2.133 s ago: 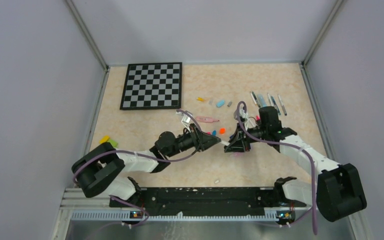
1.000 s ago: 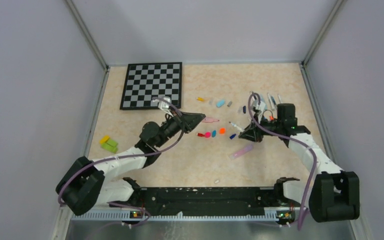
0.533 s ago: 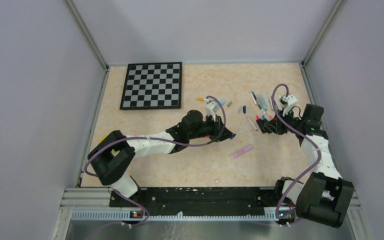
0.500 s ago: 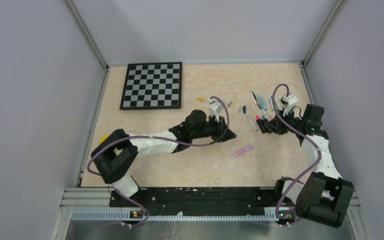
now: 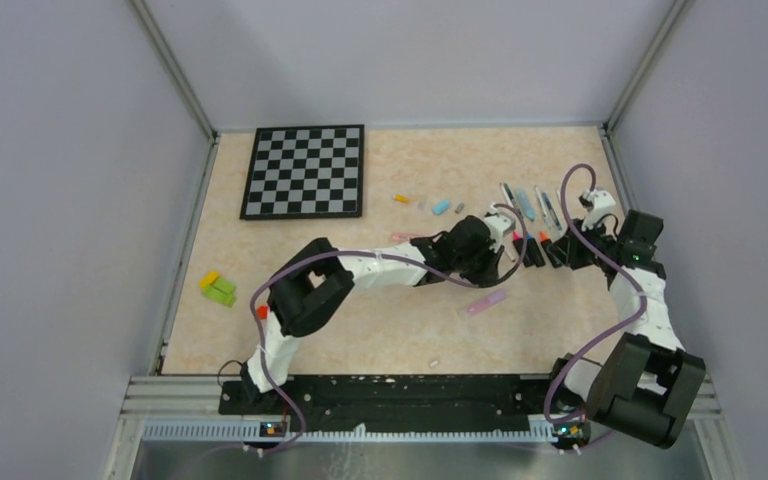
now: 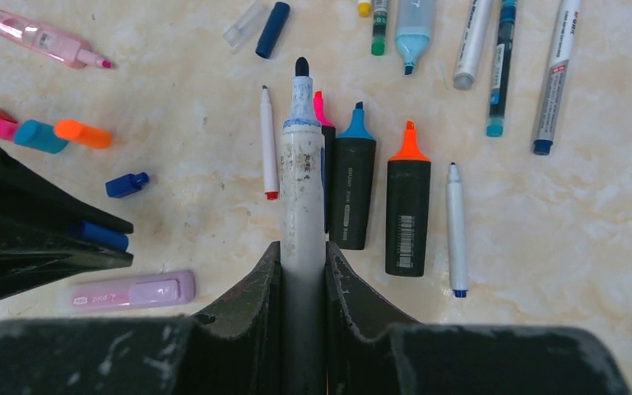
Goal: Open the pen caps
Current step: Place the pen cap at the center of the board, then place the pen at the center of the board.
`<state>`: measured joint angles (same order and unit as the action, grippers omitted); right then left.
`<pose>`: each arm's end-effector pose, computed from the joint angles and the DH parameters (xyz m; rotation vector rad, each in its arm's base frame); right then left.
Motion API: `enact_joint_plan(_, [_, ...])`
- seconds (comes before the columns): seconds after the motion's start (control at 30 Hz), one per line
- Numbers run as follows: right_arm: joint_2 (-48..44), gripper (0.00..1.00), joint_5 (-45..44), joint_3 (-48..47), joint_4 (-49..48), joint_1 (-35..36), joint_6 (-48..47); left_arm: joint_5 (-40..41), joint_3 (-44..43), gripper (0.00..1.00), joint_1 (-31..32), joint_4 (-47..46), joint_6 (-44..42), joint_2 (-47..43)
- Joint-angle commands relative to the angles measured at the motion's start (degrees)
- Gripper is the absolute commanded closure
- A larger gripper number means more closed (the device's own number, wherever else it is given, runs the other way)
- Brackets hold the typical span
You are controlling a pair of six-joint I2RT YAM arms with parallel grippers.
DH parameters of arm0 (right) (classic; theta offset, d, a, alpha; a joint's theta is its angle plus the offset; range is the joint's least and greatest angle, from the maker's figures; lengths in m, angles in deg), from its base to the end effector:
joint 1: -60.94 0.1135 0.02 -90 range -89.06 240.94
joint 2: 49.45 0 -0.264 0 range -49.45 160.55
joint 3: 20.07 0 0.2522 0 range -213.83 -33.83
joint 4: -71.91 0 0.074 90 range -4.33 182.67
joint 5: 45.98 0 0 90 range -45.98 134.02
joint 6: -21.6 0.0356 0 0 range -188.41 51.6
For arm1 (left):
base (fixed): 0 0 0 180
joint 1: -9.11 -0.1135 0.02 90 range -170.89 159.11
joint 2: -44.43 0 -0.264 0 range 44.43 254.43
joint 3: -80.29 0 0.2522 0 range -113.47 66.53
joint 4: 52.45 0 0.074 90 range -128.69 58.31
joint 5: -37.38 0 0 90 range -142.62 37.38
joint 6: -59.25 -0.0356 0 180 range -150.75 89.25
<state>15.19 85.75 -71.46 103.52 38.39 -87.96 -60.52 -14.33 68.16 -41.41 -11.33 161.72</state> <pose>0.2157 -0.0639 0.2233 -0.2819 2.1388 0.4398 0.2348 -0.4010 0.1903 0.8615 2.1398 -0.9033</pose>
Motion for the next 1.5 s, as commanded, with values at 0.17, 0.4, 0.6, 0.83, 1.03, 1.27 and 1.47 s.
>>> enact_joint_plan(0.17, [1.37, 1.0, -2.62, -2.1, -3.19, -2.03, 2.38, 7.23, -13.17, 0.78, 0.45, 12.92, -8.13, 8.53])
enact_joint_plan(0.4, [2.36, 1.0, -2.88, -2.2, -3.44, -2.83, 2.76, 10.28, -17.31, 0.65, 0.41, 16.63, -10.14, 11.67])
enact_joint_plan(0.6, [2.97, 1.0, -3.64, -2.21, -3.73, -3.52, 2.79, 11.41, -17.66, 0.55, 0.45, 16.87, -10.62, 11.37])
enact_joint_plan(0.83, [5.23, 1.0, -4.2, -2.63, -4.1, -5.93, 2.32, 9.84, -14.81, 0.54, 0.44, 13.64, -9.87, 5.87])
enact_joint_plan(1.03, [9.29, 1.0, -4.75, -3.87, -3.36, -9.44, -1.06, 9.11, -5.05, 0.52, 0.58, 4.45, -9.96, -4.96])
enact_joint_plan(1.27, [17.13, 1.0, -6.23, -9.56, 0.36, -10.23, -5.0, 9.53, 9.98, 0.43, 0.63, -6.29, -11.09, -18.64])
enact_joint_plan(1.47, [20.9, 1.0, -6.39, -11.22, 1.2, -10.33, -7.28, 13.32, 25.89, 0.19, 0.49, -13.98, -9.61, -31.37])
